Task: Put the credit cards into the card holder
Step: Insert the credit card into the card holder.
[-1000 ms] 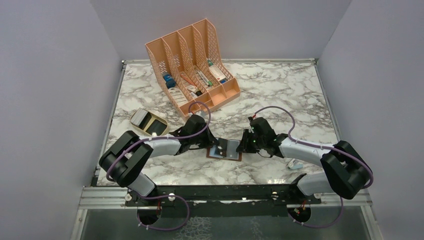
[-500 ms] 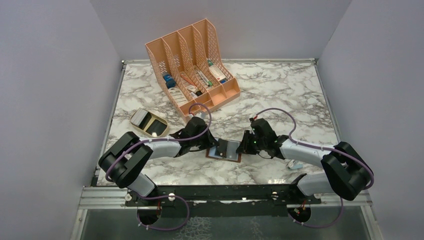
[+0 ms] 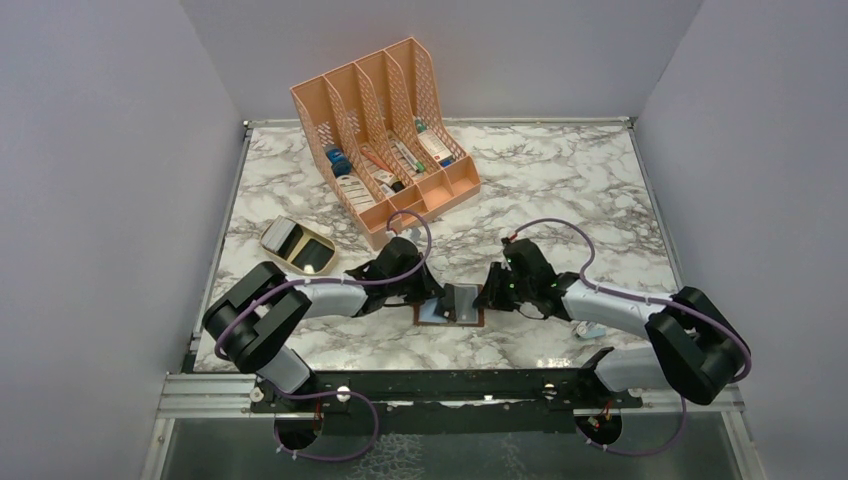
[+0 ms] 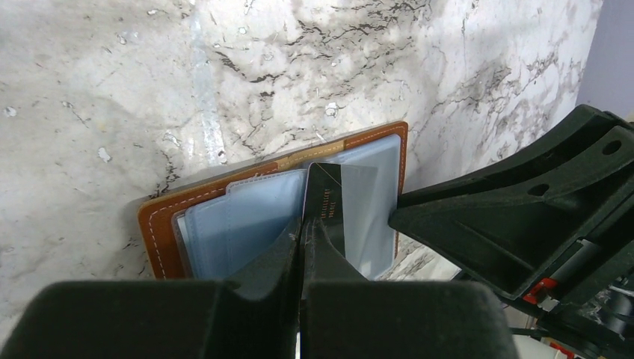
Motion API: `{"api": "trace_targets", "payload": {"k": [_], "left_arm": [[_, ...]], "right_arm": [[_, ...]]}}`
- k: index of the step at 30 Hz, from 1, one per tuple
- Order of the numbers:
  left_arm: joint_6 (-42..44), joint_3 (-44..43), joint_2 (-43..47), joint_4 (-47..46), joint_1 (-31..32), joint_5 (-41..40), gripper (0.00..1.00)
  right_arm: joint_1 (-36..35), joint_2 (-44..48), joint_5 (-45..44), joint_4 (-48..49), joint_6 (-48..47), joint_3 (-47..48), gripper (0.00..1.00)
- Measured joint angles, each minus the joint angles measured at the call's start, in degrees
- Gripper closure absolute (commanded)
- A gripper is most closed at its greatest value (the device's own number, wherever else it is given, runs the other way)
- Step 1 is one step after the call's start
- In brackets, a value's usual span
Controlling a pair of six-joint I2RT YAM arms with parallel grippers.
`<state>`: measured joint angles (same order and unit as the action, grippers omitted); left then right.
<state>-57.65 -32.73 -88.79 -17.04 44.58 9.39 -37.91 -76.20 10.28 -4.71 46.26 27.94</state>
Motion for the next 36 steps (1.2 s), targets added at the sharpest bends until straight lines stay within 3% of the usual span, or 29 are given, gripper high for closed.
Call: {"api": "trace_targets", "payload": {"k": [20, 27, 36], "left_arm": [[-1.95, 1.7, 2.47, -0.55, 1.53, -5.4, 1.0], [-2.25, 2.29, 2.47, -1.07, 2.05, -6.64, 1.0], [-2.08, 2.29, 2.64, -1.44, 2.05, -8.79, 1.0]], "right_arm": [[-0.02, 6.29, 0.07, -0.42, 8.11, -5.35, 0.84], [-0.02, 7.58, 3.91, 0.9, 9.6, -6.47, 0.7], [-0.02, 11.21, 5.84, 1.81, 11.56, -10.45, 0.75]]}}
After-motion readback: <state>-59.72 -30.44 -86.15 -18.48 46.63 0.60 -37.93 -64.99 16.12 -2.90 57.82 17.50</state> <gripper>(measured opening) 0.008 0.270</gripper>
